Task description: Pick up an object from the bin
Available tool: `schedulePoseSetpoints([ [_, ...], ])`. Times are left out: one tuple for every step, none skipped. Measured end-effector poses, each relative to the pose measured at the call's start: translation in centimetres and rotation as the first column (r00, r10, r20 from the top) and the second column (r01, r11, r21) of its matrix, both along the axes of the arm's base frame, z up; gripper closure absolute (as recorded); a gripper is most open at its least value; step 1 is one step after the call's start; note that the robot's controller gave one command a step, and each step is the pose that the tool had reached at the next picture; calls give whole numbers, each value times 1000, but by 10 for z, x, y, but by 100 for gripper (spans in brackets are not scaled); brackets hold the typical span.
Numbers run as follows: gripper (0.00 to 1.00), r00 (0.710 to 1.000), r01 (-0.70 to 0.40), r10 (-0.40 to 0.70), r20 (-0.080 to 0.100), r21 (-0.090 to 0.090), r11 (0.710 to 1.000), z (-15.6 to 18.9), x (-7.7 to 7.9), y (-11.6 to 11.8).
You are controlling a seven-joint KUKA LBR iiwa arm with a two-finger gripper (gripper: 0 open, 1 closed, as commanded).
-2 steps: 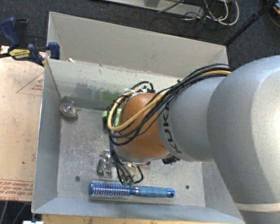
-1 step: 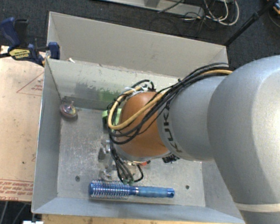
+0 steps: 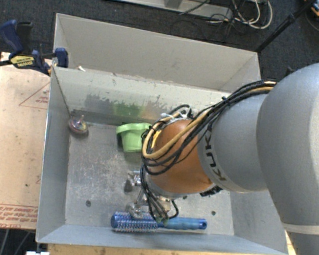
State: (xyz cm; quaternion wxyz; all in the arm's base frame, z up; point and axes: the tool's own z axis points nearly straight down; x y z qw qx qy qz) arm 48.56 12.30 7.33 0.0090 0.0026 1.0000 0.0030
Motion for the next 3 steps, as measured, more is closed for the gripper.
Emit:
schedulePoseSetpoints([
  [0, 999, -32, 32, 3, 0, 999, 0, 0, -4],
  [100, 999, -33, 33, -18, -4, 999, -4, -6, -6],
  [100, 998, -55, 55, -8, 1, 999, 69, 12, 69],
])
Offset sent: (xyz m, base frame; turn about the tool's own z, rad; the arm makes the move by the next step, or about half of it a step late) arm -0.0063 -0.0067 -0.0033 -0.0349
